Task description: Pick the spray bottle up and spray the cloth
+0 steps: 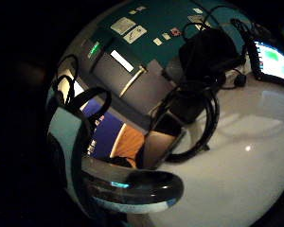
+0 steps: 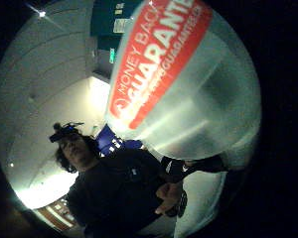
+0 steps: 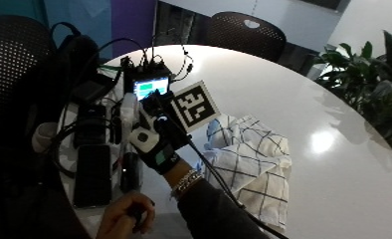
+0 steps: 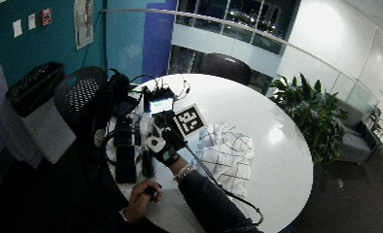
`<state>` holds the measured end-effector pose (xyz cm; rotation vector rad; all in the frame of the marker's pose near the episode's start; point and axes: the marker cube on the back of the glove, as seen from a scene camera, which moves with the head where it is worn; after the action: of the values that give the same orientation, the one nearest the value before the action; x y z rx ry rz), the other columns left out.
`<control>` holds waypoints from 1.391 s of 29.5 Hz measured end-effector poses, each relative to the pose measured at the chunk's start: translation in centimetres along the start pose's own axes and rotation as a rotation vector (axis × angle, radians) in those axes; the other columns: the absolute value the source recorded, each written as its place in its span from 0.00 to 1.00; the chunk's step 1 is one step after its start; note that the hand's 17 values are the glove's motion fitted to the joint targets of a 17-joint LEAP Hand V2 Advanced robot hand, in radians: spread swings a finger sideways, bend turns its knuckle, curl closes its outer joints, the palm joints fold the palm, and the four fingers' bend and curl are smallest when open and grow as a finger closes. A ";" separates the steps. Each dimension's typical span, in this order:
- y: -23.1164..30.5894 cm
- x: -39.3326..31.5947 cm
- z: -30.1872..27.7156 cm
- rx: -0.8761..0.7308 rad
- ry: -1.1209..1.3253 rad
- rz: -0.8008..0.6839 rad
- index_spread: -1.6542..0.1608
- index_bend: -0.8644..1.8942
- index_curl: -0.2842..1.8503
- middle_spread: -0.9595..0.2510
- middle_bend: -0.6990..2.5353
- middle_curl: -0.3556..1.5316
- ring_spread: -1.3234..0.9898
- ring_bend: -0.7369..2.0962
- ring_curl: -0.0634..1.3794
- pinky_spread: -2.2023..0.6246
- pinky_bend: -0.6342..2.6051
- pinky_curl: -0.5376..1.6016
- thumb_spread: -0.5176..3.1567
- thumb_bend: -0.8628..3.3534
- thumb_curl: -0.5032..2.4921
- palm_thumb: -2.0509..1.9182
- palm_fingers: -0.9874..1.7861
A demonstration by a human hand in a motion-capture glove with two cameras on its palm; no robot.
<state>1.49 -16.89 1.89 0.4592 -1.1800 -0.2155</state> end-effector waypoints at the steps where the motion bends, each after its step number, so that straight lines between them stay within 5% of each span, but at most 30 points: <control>1: 0.1 0.0 0.1 -0.010 0.001 -0.010 0.76 0.38 0.39 0.64 0.39 0.49 0.49 0.52 0.38 0.67 0.40 0.46 0.45 0.20 0.36 0.72 0.83; 21: 0.3 0.2 1.9 -0.057 -0.033 0.005 0.75 0.37 0.39 0.62 0.39 0.49 0.49 0.52 0.38 0.68 0.37 0.45 0.46 0.20 0.35 0.71 0.81; 33: 2.8 0.5 0.2 -0.251 0.125 0.168 0.73 0.35 0.34 0.67 0.31 0.44 0.51 0.44 0.34 0.79 0.34 0.45 0.45 0.20 0.34 0.72 0.53; 41: 4.4 -0.6 -2.9 -0.468 0.380 0.290 0.71 0.35 0.30 0.72 0.29 0.41 0.54 0.38 0.28 0.85 0.36 0.43 0.44 0.20 0.33 0.72 0.48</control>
<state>3.57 -12.03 2.49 -0.0842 -0.7761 -0.1384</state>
